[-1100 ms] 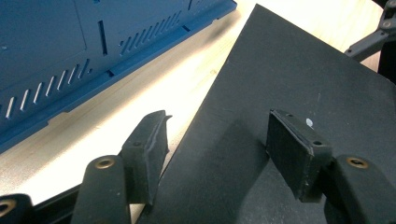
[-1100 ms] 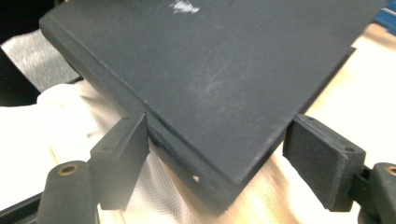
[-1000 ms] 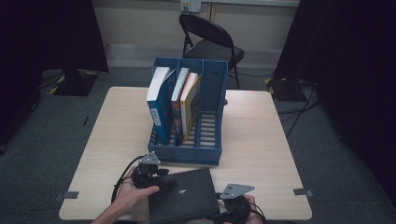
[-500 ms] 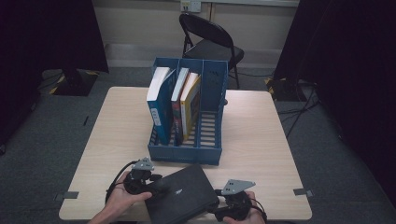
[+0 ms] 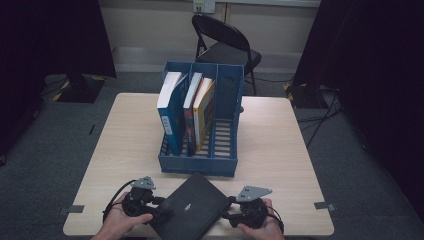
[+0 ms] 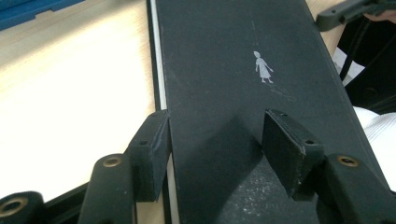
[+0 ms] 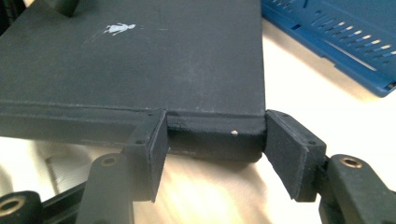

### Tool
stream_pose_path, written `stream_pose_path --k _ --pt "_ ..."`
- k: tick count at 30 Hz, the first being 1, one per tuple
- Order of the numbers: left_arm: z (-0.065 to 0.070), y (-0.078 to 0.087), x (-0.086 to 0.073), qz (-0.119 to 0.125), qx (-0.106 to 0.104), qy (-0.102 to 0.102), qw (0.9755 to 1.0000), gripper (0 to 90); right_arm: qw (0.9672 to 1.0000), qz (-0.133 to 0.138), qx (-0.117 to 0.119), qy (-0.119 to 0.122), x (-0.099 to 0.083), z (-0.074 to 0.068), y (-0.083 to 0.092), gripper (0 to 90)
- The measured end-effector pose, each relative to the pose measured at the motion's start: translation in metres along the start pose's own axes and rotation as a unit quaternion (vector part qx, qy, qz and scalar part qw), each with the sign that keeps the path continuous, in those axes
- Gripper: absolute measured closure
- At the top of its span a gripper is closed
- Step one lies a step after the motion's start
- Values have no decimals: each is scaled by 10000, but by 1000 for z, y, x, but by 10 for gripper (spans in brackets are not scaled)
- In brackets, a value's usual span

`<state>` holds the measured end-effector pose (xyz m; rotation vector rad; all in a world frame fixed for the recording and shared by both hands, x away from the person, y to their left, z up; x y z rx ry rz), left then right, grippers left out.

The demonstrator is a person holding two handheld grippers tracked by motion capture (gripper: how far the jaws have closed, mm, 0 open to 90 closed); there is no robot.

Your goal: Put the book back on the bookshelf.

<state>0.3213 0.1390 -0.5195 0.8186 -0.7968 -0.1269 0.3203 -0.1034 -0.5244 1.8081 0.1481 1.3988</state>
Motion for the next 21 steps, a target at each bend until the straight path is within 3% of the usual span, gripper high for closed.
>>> stream_pose_path --k 3,6,10,15,17,19,21 --pt "-3 -7 10 161 -13 108 9998 443 9999 18 -83 -79 0 0 0 406" --pt "-3 -13 15 176 -63 90 9998 442 9997 25 -177 -142 -1 1 1 442" --pt "-2 -12 14 214 -47 139 9997 455 9991 -69 -276 -313 -9 7 5 506" --pt "1 -8 7 107 -42 99 9999 445 9991 -47 -331 -247 -7 8 2 553" --pt "4 -6 2 -38 -199 54 9998 435 9989 -48 -389 -254 -4 11 0 562" --pt "8 -8 -3 -193 -442 173 9987 432 9985 -42 -485 -262 -1 15 -3 572" --pt "10 -8 -4 -220 -464 139 9986 430 9979 -34 -575 -288 2 21 -6 580"
Point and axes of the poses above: each handheld gripper's, and its own axes: y roughly backward along the jaws, x roughly out of its top, z roughly to its right, the point moved 8 cm from there along -y, roughly forward along the jaws, and after that the axes turned 6 degrees about y, right-handed, at the moved point
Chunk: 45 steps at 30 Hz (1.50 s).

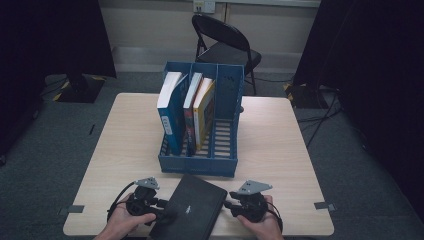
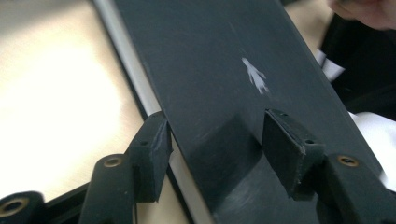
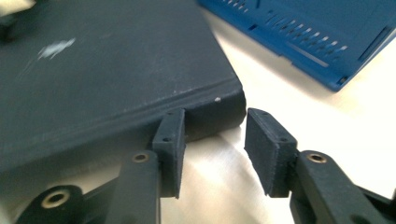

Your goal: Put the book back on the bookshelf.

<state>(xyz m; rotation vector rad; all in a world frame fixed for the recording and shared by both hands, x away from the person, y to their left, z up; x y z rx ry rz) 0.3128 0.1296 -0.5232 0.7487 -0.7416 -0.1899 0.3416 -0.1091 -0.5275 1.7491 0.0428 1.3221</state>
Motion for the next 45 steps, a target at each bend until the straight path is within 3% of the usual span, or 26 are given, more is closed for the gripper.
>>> stream_pose_path --k 3,5,7,10,13,17,20,25,26,28,29,32,34,35,37,40,43,45 --pt "-2 0 2 46 41 48 10000 429 10000 19 -57 -15 5 6 -6 576" --pt "-6 0 7 211 176 204 9994 440 10000 23 -82 -35 8 9 -9 570" --pt "-10 -4 11 232 299 323 9988 374 9999 23 -126 -61 9 9 -10 556" --pt "-16 -10 18 288 232 504 9980 310 10000 74 22 -48 9 2 -8 540" --pt "-14 -13 22 372 143 543 9977 355 10000 78 16 -25 8 -2 -7 546" --pt "-11 -13 22 242 243 388 9987 348 9999 86 81 -13 8 0 -8 534" --pt "-10 -10 18 221 263 435 9985 368 9999 76 44 64 11 1 -10 533" --pt "-13 -5 12 358 98 781 9963 410 9999 85 -59 44 17 5 -18 537" --pt "-16 -6 14 447 168 875 9950 422 9999 95 -81 49 17 5 -19 537" --pt "-21 -9 17 409 329 929 9943 291 9999 94 -110 39 18 5 -19 537" --pt "-22 -11 18 416 281 963 9941 262 9999 90 -118 18 18 5 -19 535" --pt "-24 -14 21 451 298 1046 9930 248 9999 98 -77 7 17 2 -17 519" --pt "-23 -14 23 504 202 1071 9928 275 9999 120 -67 15 17 2 -17 518" --pt "-22 -15 25 501 151 1088 9927 335 9999 112 -59 3 17 2 -17 508" --pt "-22 -14 25 451 203 1024 9935 334 9999 124 -28 -3 17 3 -17 503" --pt "-23 -11 25 547 124 1191 9913 387 9999 123 -18 0 16 3 -17 501" --pt "-24 -10 26 612 90 1202 9908 405 9999 128 -8 -14 16 3 -18 501" --pt "-21 -5 28 714 -52 1224 9899 405 9999 126 -14 -13 16 3 -17 501"
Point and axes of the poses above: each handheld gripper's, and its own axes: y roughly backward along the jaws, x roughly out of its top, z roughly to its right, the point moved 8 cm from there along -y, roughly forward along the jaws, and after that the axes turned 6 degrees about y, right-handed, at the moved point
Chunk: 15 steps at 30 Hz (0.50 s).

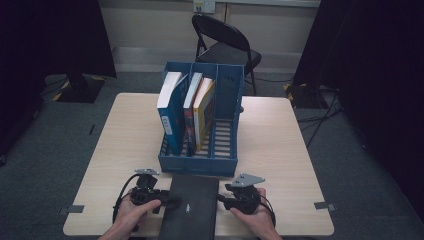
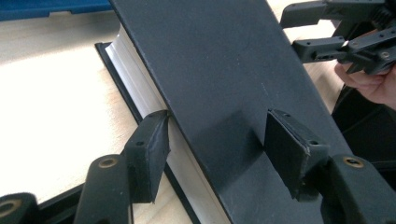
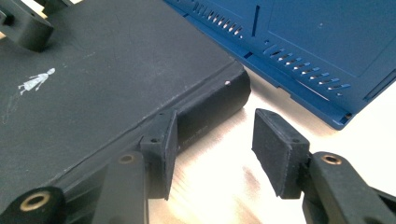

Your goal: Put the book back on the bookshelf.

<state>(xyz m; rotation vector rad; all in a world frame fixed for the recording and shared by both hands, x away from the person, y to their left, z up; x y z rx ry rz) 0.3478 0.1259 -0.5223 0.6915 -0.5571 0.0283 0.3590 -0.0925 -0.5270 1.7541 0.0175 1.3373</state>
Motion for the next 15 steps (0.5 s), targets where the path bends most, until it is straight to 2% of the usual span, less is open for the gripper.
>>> stream_pose_path --k 2,4,6,9,15 --pt "3 4 2 149 -150 101 9997 412 10000 0 -1 -5 0 0 0 500" --pt "5 6 3 135 -139 11 9998 414 10000 8 5 -16 0 0 0 499" --pt "6 6 3 196 -143 83 9997 414 10000 8 9 -31 -1 1 1 499" --pt "11 10 6 363 -274 159 9988 413 10000 8 9 -40 -1 1 1 498" --pt "12 12 7 474 -387 277 9977 414 10000 0 3 -50 -1 2 1 497"
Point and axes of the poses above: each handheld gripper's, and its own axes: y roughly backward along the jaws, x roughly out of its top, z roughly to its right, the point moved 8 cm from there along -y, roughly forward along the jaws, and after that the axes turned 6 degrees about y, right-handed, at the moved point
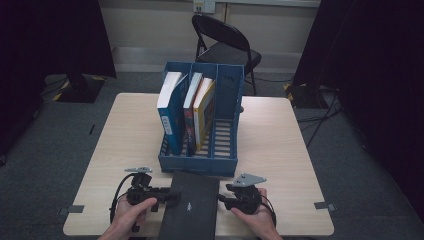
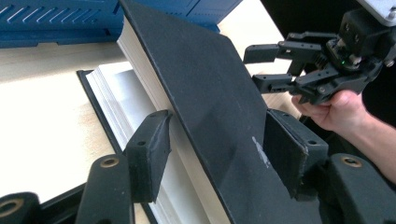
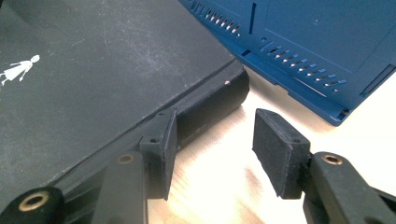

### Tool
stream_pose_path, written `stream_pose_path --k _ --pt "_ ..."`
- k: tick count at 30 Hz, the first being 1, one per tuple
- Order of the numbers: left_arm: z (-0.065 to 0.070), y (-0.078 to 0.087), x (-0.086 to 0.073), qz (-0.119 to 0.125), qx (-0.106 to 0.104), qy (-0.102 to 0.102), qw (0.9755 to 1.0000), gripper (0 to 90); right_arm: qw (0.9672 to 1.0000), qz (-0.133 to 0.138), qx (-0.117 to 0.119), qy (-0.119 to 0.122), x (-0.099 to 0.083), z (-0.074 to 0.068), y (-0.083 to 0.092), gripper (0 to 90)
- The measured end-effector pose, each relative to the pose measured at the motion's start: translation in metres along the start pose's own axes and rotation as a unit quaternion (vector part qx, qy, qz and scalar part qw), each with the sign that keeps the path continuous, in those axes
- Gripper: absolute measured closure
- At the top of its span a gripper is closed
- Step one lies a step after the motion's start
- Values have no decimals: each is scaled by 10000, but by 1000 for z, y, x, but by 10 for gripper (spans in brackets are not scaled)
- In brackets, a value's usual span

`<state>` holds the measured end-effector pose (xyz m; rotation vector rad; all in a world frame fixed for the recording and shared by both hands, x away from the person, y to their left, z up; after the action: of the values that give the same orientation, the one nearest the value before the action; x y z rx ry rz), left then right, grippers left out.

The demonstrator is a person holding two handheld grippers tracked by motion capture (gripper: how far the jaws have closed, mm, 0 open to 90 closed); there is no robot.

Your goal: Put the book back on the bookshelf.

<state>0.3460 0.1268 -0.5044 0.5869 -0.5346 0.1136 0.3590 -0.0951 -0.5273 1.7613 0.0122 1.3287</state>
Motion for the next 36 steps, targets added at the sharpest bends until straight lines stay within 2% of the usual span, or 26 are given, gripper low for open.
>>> stream_pose_path --k 2,4,5,6,9,10,12,15,16,17,19,21,24,26,29,30,32,34,36 --pt "0 0 -1 -1 61 -18 10000 414 10000 4 3 -2 0 0 0 496" --pt "-2 -4 -3 -138 361 -169 9991 416 10000 2 19 -20 0 0 0 493" --pt "-6 -6 -5 -244 556 -285 9977 415 10000 3 18 -11 0 0 -1 493" --pt "-10 -9 -7 -299 697 -263 9968 411 10000 7 12 -3 1 -1 -1 493" --pt "-15 -10 -6 -348 656 -254 9969 431 10000 11 -4 20 1 -1 -1 491" --pt "-18 -10 -5 -350 721 -216 9965 458 10000 8 -2 10 1 -1 -1 489" --pt "-21 -12 -5 -404 809 -186 9957 360 10000 9 0 5 1 -1 -2 487" --pt "-22 -17 -5 -384 803 -70 9960 321 10000 15 8 7 1 -1 -2 485" --pt "-19 -19 -4 -335 656 -41 9973 338 10000 13 13 5 1 -1 -2 482" --pt "-17 -18 -4 -332 660 -107 9972 389 10000 14 15 -1 1 -1 -2 482" --pt "-15 -17 -4 -315 647 -113 9973 372 10000 12 10 10 1 -1 -2 482" --pt "-14 -14 -2 -193 448 67 9988 373 10000 11 16 4 1 0 -2 481" --pt "-10 -8 2 -61 97 135 9998 372 10000 10 16 -3 1 0 -1 481" --pt "-6 -5 4 64 -39 162 9998 373 10000 14 22 -8 1 0 -1 480" --pt "-2 -4 5 110 -105 172 9997 374 10000 12 21 -16 0 0 -1 480" --pt "0 -2 6 148 -271 160 9994 398 10000 12 17 -19 0 0 -1 480" --pt "7 1 7 227 -500 309 9980 421 10000 7 2 4 1 -1 -1 481" --pt "9 1 7 242 -471 281 9982 420 10000 19 22 -15 1 -1 -2 480" --pt "8 1 7 284 -547 394 9973 419 10000 16 30 -23 1 0 -2 479"
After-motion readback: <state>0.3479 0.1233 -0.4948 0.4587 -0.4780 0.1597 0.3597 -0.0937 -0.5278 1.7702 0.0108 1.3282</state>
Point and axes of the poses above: each handheld gripper's, and its own axes: y roughly backward along the jaws, x roughly out of its top, z roughly to its right, the point moved 8 cm from there along -y, roughly forward along the jaws, and after that the axes turned 6 degrees about y, right-handed, at the moved point
